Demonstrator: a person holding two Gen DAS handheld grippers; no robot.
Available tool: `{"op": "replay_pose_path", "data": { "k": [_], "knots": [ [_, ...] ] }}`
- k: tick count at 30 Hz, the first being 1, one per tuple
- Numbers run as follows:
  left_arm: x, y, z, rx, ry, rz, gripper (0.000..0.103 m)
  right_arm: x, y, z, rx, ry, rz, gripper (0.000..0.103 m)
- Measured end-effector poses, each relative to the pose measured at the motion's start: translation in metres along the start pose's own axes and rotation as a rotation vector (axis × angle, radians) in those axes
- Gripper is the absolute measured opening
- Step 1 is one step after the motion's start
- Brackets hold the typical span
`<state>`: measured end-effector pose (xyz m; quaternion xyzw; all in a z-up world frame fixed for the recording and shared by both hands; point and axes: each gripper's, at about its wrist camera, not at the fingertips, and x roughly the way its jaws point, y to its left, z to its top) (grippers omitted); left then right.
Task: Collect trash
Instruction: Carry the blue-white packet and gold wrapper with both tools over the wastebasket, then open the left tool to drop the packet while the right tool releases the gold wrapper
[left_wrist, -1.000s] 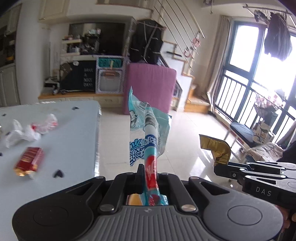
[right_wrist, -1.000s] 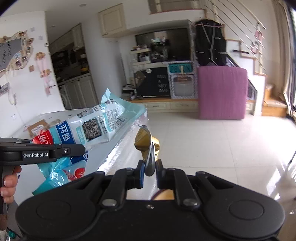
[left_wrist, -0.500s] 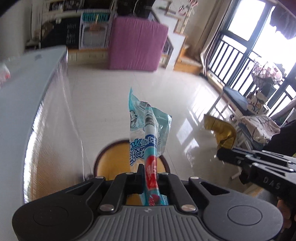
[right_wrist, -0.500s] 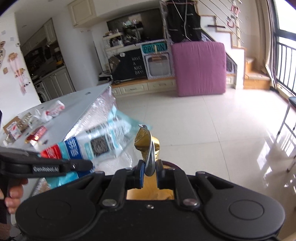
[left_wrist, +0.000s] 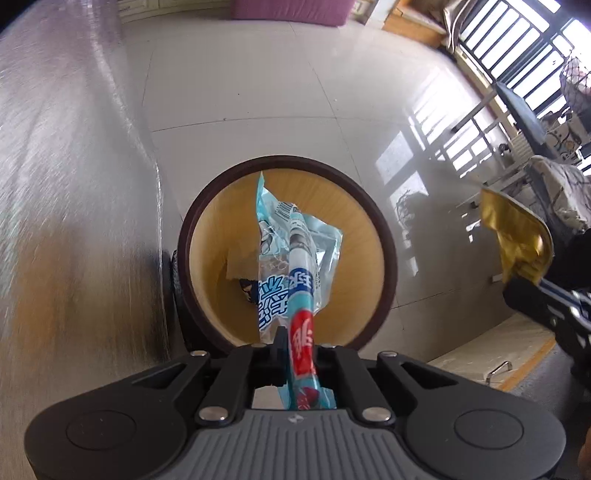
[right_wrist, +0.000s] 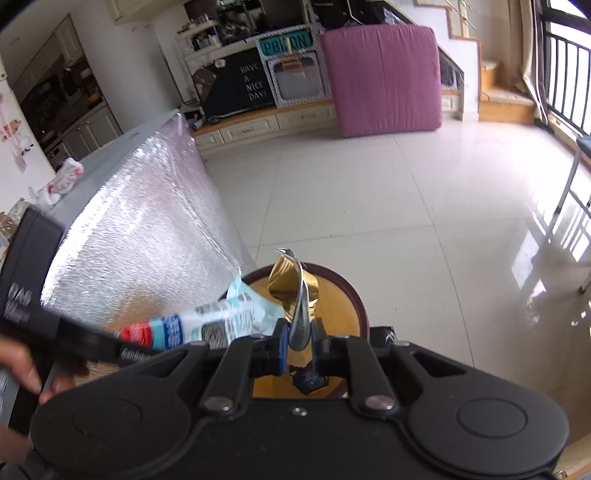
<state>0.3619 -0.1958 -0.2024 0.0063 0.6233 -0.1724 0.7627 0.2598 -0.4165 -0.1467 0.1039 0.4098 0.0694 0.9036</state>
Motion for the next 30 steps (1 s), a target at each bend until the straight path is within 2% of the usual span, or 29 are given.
{"op": "replay_pose_path", "data": {
  "k": [6, 10, 13, 20, 24, 28, 30],
  "knots": [
    [0.039, -0.002, 0.056, 0.033, 0.067, 0.038, 0.006, 0.023, -0.014, 0.0, 0.041, 0.024, -0.012, 0.013],
    [0.073, -0.014, 0.077, 0.08, 0.118, 0.066, 0.007, 0.036, -0.019, -0.001, 0.065, 0.038, -0.011, 0.013],
    [0.092, -0.019, 0.075, 0.093, 0.126, 0.07, 0.007, 0.044, -0.023, -0.003, 0.076, 0.048, -0.01, 0.013],
    [0.125, -0.025, 0.064, 0.143, 0.071, 0.063, 0.007, 0.06, -0.034, -0.01, 0.111, 0.073, -0.002, 0.013],
    [0.149, -0.015, 0.049, 0.143, 0.167, 0.051, 0.007, 0.072, -0.032, -0.012, 0.121, 0.092, 0.004, 0.013],
    [0.165, -0.008, 0.033, 0.188, 0.259, 0.058, 0.007, 0.084, -0.031, -0.012, 0.126, 0.108, 0.018, 0.013],
    [0.167, -0.004, 0.03, 0.187, 0.273, 0.061, 0.014, 0.092, -0.029, -0.01, 0.129, 0.117, 0.027, 0.013]
  ]
}}
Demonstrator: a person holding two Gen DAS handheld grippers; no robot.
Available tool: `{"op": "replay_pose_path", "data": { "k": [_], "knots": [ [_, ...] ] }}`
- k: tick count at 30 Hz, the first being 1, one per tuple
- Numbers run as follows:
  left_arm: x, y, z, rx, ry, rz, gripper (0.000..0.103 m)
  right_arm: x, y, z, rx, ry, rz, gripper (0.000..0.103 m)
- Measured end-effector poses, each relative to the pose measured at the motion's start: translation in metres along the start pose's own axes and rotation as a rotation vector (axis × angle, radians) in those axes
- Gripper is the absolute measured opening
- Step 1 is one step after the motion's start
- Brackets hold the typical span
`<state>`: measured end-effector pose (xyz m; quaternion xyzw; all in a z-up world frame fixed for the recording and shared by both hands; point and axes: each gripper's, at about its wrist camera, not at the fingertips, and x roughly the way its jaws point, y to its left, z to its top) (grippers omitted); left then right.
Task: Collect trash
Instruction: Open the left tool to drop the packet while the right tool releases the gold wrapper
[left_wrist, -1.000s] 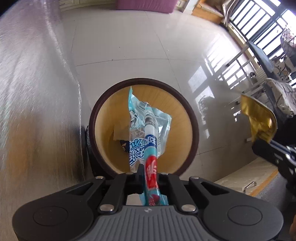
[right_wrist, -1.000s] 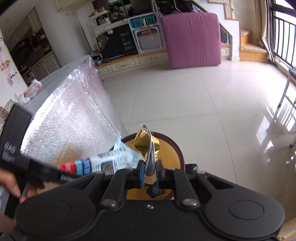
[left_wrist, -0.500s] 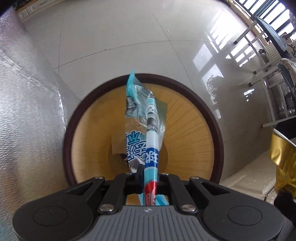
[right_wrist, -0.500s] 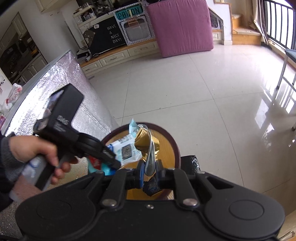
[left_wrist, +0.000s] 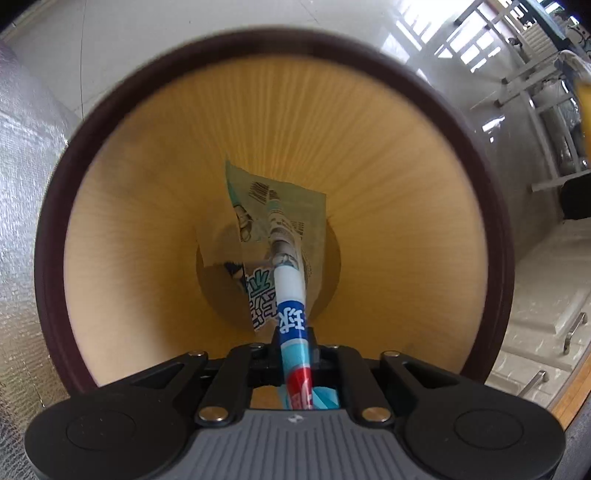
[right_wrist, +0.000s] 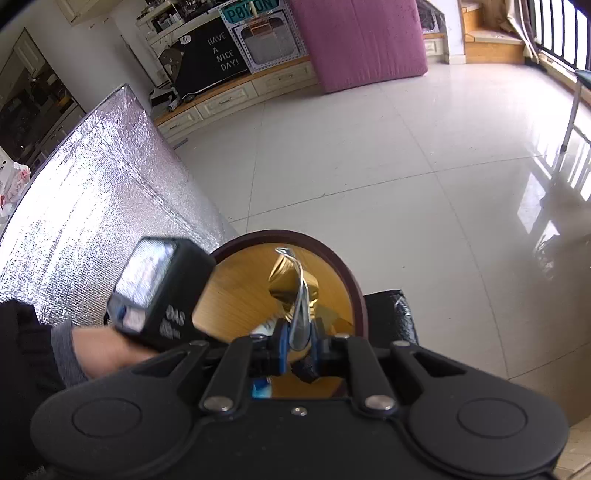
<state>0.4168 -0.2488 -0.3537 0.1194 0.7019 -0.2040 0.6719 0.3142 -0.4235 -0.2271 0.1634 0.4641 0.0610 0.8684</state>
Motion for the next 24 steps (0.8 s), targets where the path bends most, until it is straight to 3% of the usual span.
{"op": "replay_pose_path", "data": {
  "k": [3, 5, 7, 8, 20, 21, 24],
  "knots": [
    [-0.004, 0.004, -0.001, -0.002, -0.01, 0.031, 0.017, 0.014, 0.0, 0.004, 0.001, 0.013, 0.001, 0.013],
    [-0.009, 0.011, -0.003, -0.027, -0.009, 0.043, 0.044, 0.025, 0.0, 0.007, 0.01, 0.03, 0.005, 0.013],
    [-0.016, 0.016, -0.003, -0.052, -0.016, 0.038, 0.063, 0.036, 0.001, 0.01, 0.011, 0.051, -0.002, 0.013],
    [-0.021, 0.019, -0.004, -0.062, -0.023, 0.037, 0.067, 0.042, 0.002, 0.011, 0.011, 0.062, -0.009, 0.013],
    [-0.07, 0.007, -0.038, -0.089, -0.109, 0.0, 0.075, 0.083, -0.003, 0.014, 0.025, 0.167, -0.06, 0.013],
    [-0.073, 0.008, -0.042, -0.087, -0.12, -0.011, 0.073, 0.084, -0.003, 0.015, 0.022, 0.17, -0.061, 0.013],
    [-0.068, 0.008, -0.044, -0.063, -0.121, -0.016, 0.054, 0.084, 0.001, 0.017, 0.005, 0.174, -0.059, 0.013]
  ]
}}
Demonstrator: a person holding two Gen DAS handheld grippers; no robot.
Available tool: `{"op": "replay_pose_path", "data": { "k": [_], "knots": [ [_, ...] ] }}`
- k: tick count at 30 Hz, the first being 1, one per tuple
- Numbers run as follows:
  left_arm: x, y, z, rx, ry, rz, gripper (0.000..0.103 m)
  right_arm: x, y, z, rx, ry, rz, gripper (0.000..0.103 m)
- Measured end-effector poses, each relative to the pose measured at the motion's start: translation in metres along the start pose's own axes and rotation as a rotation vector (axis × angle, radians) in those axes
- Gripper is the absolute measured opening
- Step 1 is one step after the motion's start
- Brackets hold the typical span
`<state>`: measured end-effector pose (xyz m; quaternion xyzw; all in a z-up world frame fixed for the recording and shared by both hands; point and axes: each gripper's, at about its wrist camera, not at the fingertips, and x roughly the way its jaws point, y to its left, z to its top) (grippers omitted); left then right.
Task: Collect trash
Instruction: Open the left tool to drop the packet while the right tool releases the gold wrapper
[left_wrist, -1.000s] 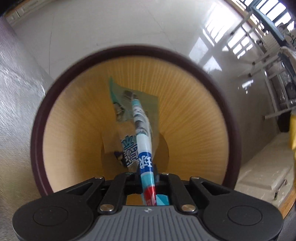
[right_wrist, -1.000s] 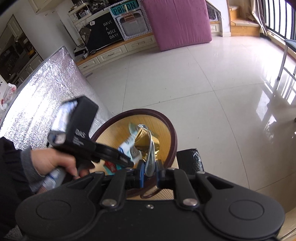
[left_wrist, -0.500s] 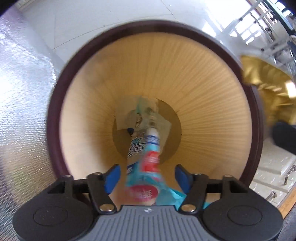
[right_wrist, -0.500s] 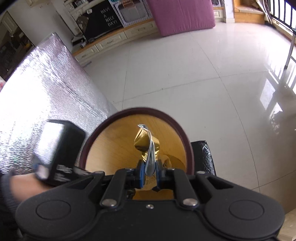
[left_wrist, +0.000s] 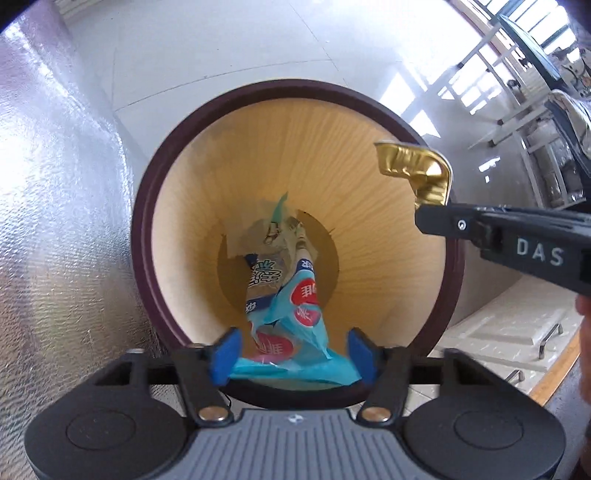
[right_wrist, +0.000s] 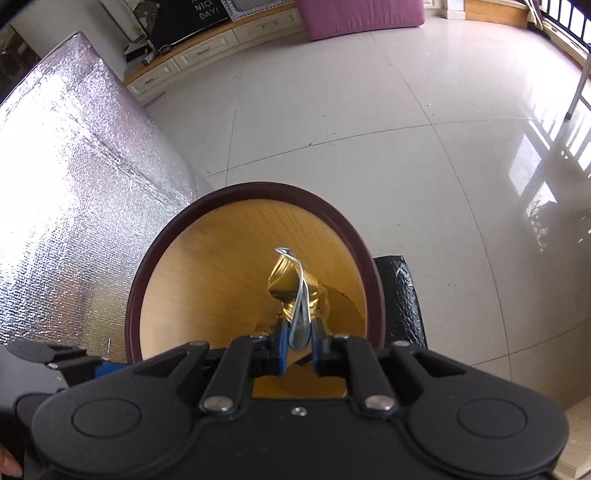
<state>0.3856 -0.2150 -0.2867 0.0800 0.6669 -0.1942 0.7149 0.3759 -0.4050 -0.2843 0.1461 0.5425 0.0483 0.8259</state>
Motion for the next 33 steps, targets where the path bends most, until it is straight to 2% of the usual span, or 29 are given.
{"op": "replay_pose_path", "data": {
  "k": [3, 5, 8, 10, 13, 16, 18, 19, 21, 23, 25, 26, 27, 29, 31, 33],
  "knots": [
    [0.018, -0.004, 0.008, 0.034, 0.022, 0.024, 0.043, -0.003, 0.003, -0.001, -0.006, -0.002, 0.005, 0.013],
    [0.035, -0.008, 0.012, 0.074, 0.053, 0.057, 0.023, -0.005, 0.001, -0.006, -0.007, -0.004, 0.009, 0.013],
    [0.055, -0.013, 0.009, 0.143, 0.113, 0.08, 0.0, -0.01, 0.0, -0.009, -0.011, -0.002, 0.015, 0.013],
    [0.053, -0.017, 0.006, 0.191, 0.118, 0.076, 0.0, -0.015, -0.003, -0.008, -0.011, -0.003, 0.019, 0.013],
    [0.036, -0.027, 0.008, 0.265, 0.083, 0.018, 0.0, -0.022, -0.007, -0.003, -0.014, -0.016, 0.026, 0.013],
    [0.015, -0.037, 0.012, 0.341, 0.035, -0.105, 0.0, -0.032, -0.011, 0.0, -0.013, -0.039, 0.031, 0.013],
    [0.006, -0.04, 0.014, 0.349, 0.04, -0.193, 0.0, -0.035, -0.012, 0.001, -0.015, -0.046, 0.031, 0.013],
    [0.006, -0.04, 0.015, 0.362, 0.043, -0.212, 0.0, -0.035, -0.012, 0.001, -0.017, -0.047, 0.031, 0.013],
    [0.014, -0.041, 0.016, 0.387, 0.066, -0.148, 0.0, -0.034, -0.012, 0.0, -0.018, -0.038, 0.032, 0.013],
    [0.028, -0.039, 0.015, 0.394, 0.093, -0.023, 0.0, -0.03, -0.012, -0.001, -0.015, -0.019, 0.029, 0.013],
    [0.039, -0.028, 0.012, 0.38, 0.104, 0.077, 0.005, -0.025, -0.009, -0.003, -0.008, 0.007, 0.031, 0.013],
    [0.039, -0.023, 0.012, 0.361, 0.106, 0.097, 0.01, -0.021, -0.007, -0.005, -0.008, 0.02, 0.033, 0.013],
    [0.038, -0.017, 0.014, 0.336, 0.106, 0.108, 0.013, -0.019, -0.004, -0.006, -0.013, 0.031, 0.032, 0.013],
    [0.03, -0.011, 0.017, 0.276, 0.076, 0.123, 0.04, -0.015, 0.002, -0.008, -0.025, 0.051, 0.025, 0.013],
    [0.019, -0.007, 0.019, 0.229, 0.038, 0.11, 0.056, -0.012, 0.004, -0.008, -0.021, 0.07, 0.023, 0.013],
    [0.009, -0.006, 0.018, 0.199, 0.023, 0.09, 0.061, -0.011, 0.005, -0.008, -0.013, 0.073, 0.014, 0.015]
  ]
}}
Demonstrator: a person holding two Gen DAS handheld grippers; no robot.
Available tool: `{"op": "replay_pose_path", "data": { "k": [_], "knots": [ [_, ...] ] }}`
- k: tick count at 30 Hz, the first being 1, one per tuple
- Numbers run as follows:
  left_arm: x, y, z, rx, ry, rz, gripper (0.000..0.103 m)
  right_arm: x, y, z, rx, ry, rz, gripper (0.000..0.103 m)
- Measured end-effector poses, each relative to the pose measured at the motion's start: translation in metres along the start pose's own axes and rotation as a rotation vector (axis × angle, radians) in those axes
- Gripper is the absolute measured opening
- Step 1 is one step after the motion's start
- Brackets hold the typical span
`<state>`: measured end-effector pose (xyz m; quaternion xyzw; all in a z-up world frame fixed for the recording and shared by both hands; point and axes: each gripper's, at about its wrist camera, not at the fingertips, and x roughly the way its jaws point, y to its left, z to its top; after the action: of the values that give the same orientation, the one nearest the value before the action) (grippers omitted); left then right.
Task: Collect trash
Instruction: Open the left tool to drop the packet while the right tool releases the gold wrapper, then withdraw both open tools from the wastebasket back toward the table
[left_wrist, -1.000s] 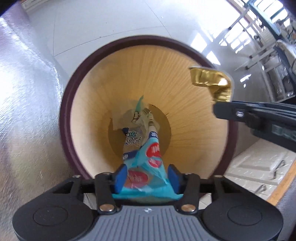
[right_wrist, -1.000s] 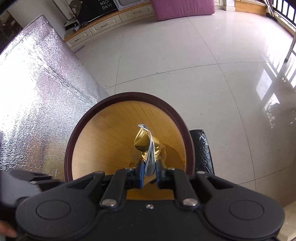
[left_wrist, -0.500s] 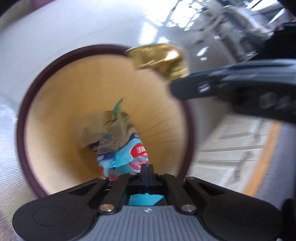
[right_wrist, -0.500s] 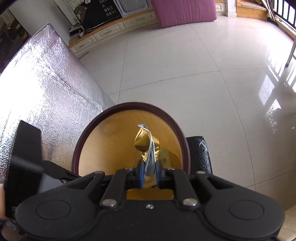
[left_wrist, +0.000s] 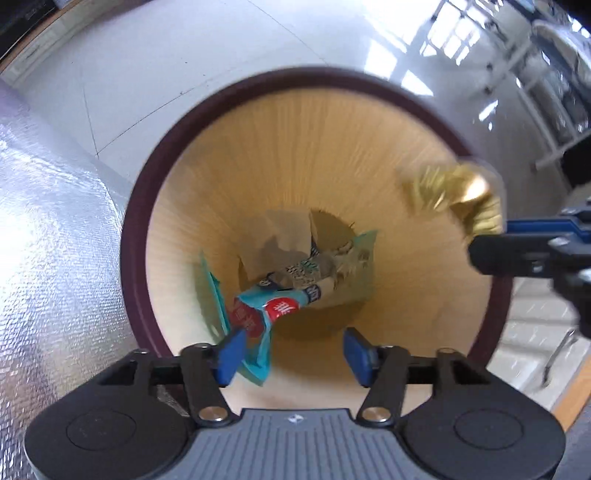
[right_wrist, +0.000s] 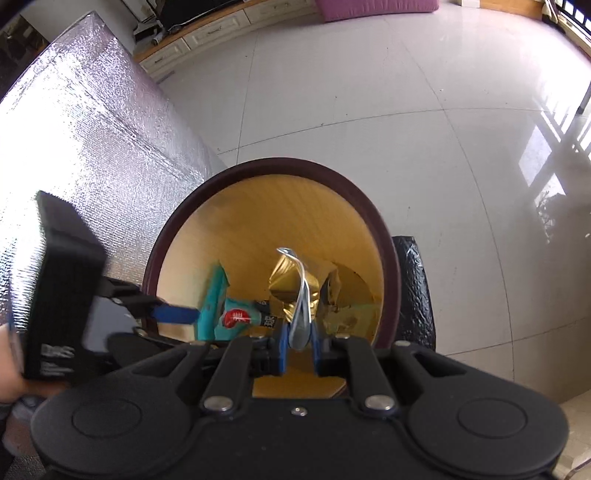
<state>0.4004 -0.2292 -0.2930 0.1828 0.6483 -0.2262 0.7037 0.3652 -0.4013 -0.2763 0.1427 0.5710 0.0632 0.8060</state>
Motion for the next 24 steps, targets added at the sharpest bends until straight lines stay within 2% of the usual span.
{"op": "replay_pose_path", "data": {
  "k": [2, 4, 12, 15, 24],
  "knots": [
    [-0.006, 0.0, -0.002, -0.013, 0.002, -0.014, 0.065, -0.002, -0.002, 0.002, 0.001, -0.012, -0.029, 0.027],
    [-0.011, -0.004, -0.003, -0.021, 0.005, -0.024, 0.069, -0.006, -0.003, 0.003, 0.003, -0.027, -0.05, 0.033],
    [-0.018, -0.014, -0.022, -0.093, -0.024, -0.071, 0.094, -0.024, -0.002, 0.003, 0.0, -0.05, -0.046, 0.034],
    [-0.025, -0.015, -0.026, -0.127, -0.037, -0.067, 0.102, -0.028, 0.001, 0.001, -0.01, -0.052, -0.043, 0.04],
    [-0.047, -0.017, -0.039, -0.18, -0.092, -0.066, 0.103, -0.049, 0.013, -0.005, -0.056, -0.077, -0.042, 0.078]
  ]
}}
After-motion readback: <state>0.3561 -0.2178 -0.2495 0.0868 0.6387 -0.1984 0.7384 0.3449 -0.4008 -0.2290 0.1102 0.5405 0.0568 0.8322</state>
